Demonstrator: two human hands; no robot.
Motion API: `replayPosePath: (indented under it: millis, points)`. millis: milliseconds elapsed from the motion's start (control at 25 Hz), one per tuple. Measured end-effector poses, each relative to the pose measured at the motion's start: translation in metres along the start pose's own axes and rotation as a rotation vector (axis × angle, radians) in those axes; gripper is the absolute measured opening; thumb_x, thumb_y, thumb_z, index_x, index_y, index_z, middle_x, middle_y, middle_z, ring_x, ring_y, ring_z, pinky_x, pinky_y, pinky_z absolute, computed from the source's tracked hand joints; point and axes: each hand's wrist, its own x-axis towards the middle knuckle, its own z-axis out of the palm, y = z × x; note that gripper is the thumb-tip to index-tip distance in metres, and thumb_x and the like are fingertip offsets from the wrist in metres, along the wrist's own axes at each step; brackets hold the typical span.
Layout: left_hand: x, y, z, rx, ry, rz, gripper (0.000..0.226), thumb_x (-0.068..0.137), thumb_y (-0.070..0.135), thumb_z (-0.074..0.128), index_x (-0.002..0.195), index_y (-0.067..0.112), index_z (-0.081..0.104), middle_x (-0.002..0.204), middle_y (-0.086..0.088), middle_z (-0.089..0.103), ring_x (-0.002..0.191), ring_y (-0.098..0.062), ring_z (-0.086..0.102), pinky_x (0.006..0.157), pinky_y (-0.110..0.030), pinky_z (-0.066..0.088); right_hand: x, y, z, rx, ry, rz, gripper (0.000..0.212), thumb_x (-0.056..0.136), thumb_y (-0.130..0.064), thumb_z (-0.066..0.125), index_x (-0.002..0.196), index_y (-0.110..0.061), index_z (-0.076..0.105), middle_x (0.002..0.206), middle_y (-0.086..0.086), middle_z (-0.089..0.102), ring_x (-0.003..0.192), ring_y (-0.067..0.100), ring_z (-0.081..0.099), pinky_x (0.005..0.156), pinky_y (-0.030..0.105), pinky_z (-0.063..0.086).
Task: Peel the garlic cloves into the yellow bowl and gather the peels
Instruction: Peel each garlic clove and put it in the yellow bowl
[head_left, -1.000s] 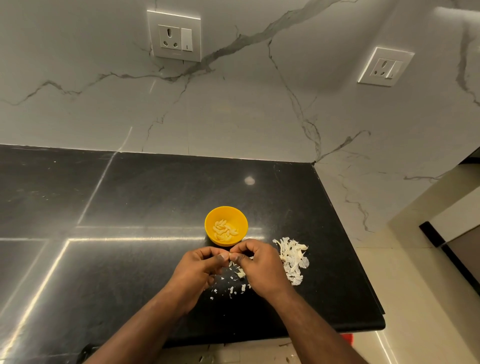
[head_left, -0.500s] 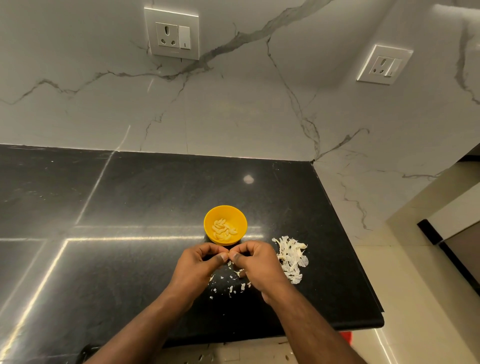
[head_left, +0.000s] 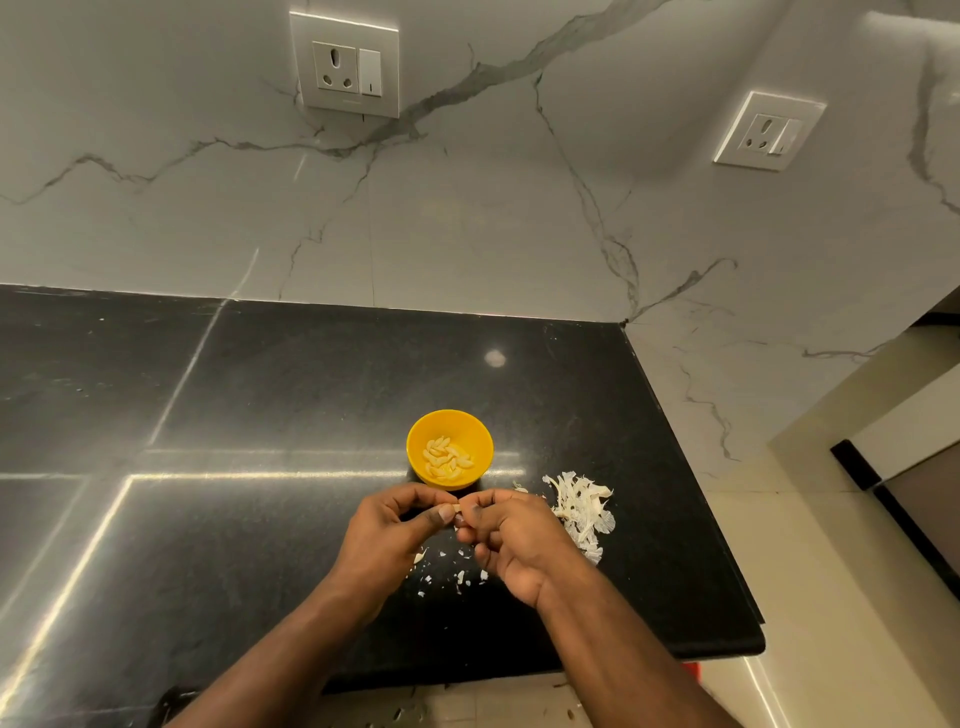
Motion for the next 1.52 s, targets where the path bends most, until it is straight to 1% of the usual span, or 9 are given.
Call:
replayPosePath:
  millis: [160, 360, 600, 680, 800, 920, 1000, 1280, 1520]
  points:
    - [0.004, 0.002, 0.001, 0.006, 0.009, -0.032, 0.006, 0.089, 0.003, 0.071, 0.088, 0.006, 0.076, 0.076, -0.004, 0.075, 0.068, -0.009, 0.066, 0.064, -0.021, 0.05, 0.002, 0.006, 0.006, -0.105, 0.052, -0.189, 0.02, 0.091, 0.003, 0.061, 0.076, -0.008, 0.069, 0.069, 0.006, 0.067, 0.06, 0.012, 0.057, 0.053, 0.022, 0.042]
    - [0.011, 0.004, -0.003, -0.245, -0.011, -0.343, 0.008, 0.088, -0.003, 0.063, 0.089, -0.004, 0.071, 0.07, -0.012, 0.065, 0.056, -0.012, 0.048, 0.055, -0.025, 0.034, 0.012, 0.022, 0.005, -0.47, 0.187, -0.627, 0.015, 0.089, -0.005, 0.068, 0.078, -0.015, 0.07, 0.075, 0.0, 0.071, 0.069, 0.011, 0.065, 0.068, 0.031, 0.055]
    - [0.008, 0.01, -0.001, -0.38, -0.041, -0.562, 0.015, 0.09, 0.011, 0.065, 0.076, 0.01, 0.068, 0.066, -0.001, 0.062, 0.053, -0.006, 0.049, 0.054, -0.021, 0.033, 0.016, 0.031, 0.004, -0.719, 0.299, -1.012, 0.018, 0.084, -0.001, 0.07, 0.077, -0.018, 0.068, 0.078, -0.011, 0.065, 0.079, -0.002, 0.058, 0.07, 0.008, 0.04]
    - [0.008, 0.007, -0.001, -0.364, -0.015, -0.503, 0.018, 0.091, 0.009, 0.065, 0.074, 0.009, 0.071, 0.069, -0.006, 0.064, 0.055, -0.009, 0.05, 0.054, -0.022, 0.033, 0.015, 0.033, 0.005, -0.703, 0.313, -0.976, 0.018, 0.085, -0.002, 0.069, 0.077, -0.018, 0.067, 0.078, -0.01, 0.066, 0.077, -0.001, 0.058, 0.069, 0.009, 0.04]
    - [0.005, 0.004, -0.002, -0.123, 0.049, -0.197, 0.013, 0.092, 0.004, 0.066, 0.083, 0.009, 0.074, 0.076, -0.012, 0.071, 0.062, -0.012, 0.058, 0.052, -0.02, 0.04, 0.009, 0.022, 0.012, -0.275, 0.131, -0.516, 0.013, 0.091, -0.006, 0.067, 0.08, -0.012, 0.07, 0.076, 0.004, 0.071, 0.067, 0.008, 0.062, 0.061, 0.021, 0.048]
    - [0.004, 0.001, -0.006, 0.02, 0.071, -0.001, 0.008, 0.092, 0.008, 0.069, 0.091, 0.013, 0.075, 0.084, -0.006, 0.077, 0.079, -0.015, 0.07, 0.072, -0.026, 0.055, 0.003, 0.011, 0.01, -0.06, 0.002, -0.243, 0.013, 0.092, -0.006, 0.062, 0.084, -0.01, 0.072, 0.076, 0.007, 0.07, 0.063, 0.013, 0.062, 0.055, 0.023, 0.047]
    - [0.004, -0.001, -0.007, 0.042, 0.064, 0.034, 0.009, 0.092, 0.008, 0.07, 0.092, 0.015, 0.076, 0.087, -0.005, 0.077, 0.087, -0.019, 0.072, 0.082, -0.034, 0.057, 0.001, 0.009, 0.007, -0.115, -0.019, -0.243, 0.015, 0.09, -0.004, 0.061, 0.083, -0.009, 0.073, 0.074, 0.008, 0.069, 0.063, 0.015, 0.061, 0.055, 0.024, 0.046]
    - [0.003, -0.006, -0.012, 0.216, 0.045, 0.102, 0.018, 0.089, 0.014, 0.075, 0.089, 0.032, 0.077, 0.088, 0.01, 0.077, 0.089, -0.009, 0.072, 0.083, -0.036, 0.057, 0.006, 0.013, 0.002, -0.242, 0.013, -0.314, 0.011, 0.087, -0.003, 0.064, 0.084, -0.005, 0.075, 0.073, 0.007, 0.071, 0.063, 0.016, 0.059, 0.057, 0.028, 0.047]
    - [-0.001, -0.004, -0.012, 0.361, 0.061, 0.18, 0.014, 0.087, 0.018, 0.077, 0.093, 0.03, 0.077, 0.086, 0.019, 0.075, 0.085, -0.002, 0.07, 0.075, -0.021, 0.053, 0.007, 0.016, 0.001, -0.449, 0.058, -0.414, 0.017, 0.087, -0.007, 0.065, 0.079, -0.016, 0.077, 0.073, 0.004, 0.073, 0.063, 0.01, 0.064, 0.062, 0.031, 0.053]
